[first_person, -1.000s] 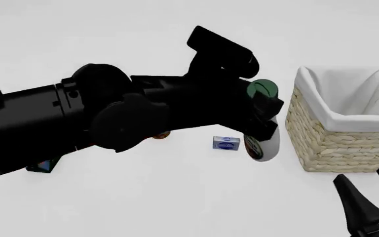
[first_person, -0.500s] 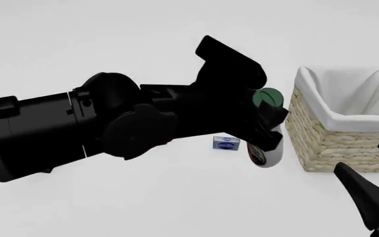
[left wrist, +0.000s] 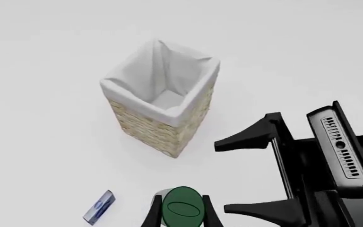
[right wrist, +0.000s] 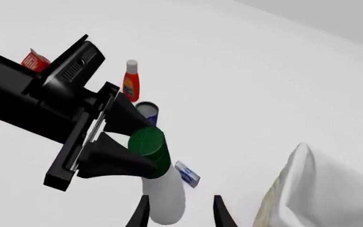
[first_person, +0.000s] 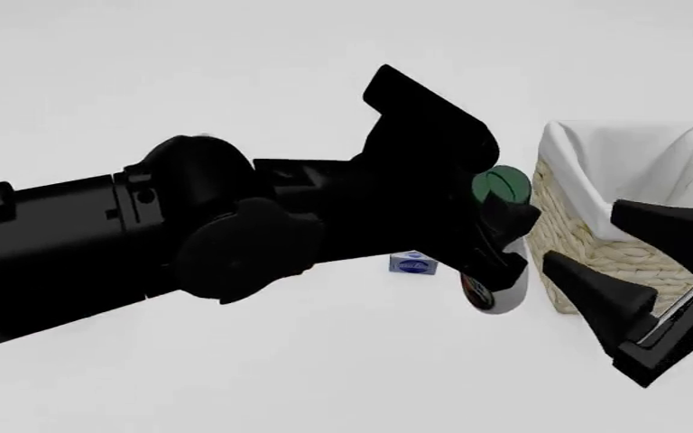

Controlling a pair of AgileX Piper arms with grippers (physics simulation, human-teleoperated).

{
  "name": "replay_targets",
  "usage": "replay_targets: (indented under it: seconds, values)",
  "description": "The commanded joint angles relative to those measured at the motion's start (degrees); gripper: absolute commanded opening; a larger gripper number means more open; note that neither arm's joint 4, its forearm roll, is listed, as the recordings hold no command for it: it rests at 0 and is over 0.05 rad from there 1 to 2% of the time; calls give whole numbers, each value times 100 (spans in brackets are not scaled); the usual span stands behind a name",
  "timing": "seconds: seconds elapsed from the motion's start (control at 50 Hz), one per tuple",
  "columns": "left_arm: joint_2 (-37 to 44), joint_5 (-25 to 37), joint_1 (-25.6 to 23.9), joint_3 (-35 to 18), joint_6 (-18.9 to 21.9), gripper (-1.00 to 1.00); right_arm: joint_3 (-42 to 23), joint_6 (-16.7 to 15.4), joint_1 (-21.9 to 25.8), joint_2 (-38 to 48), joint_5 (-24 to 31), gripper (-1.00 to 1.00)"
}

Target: Pick the salad dressing and place it in the basket.

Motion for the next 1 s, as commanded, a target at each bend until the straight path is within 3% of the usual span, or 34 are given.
replay_targets:
  seconds: [0.02,0.26,0.6,0.62,0.76,1.0]
  values:
    - [-55,16,-76,-32,157,-100,-296,85,349,700,-171,100]
    - [-114,20,-124,-33,149,-100,-411,111,729,1261,-395,100]
    - [-185,30,-229,-16,151,-100,-238,266,880,1601,-721,100]
    - [-189,21,-233,-7,153,-100,-223,278,879,1594,-733,-100]
    - [-195,-11,-245,22,140,-100,-226,123,980,1492,-723,-100]
    - [-247,-7,-251,17,136,-100,-256,127,1130,1405,-727,-100]
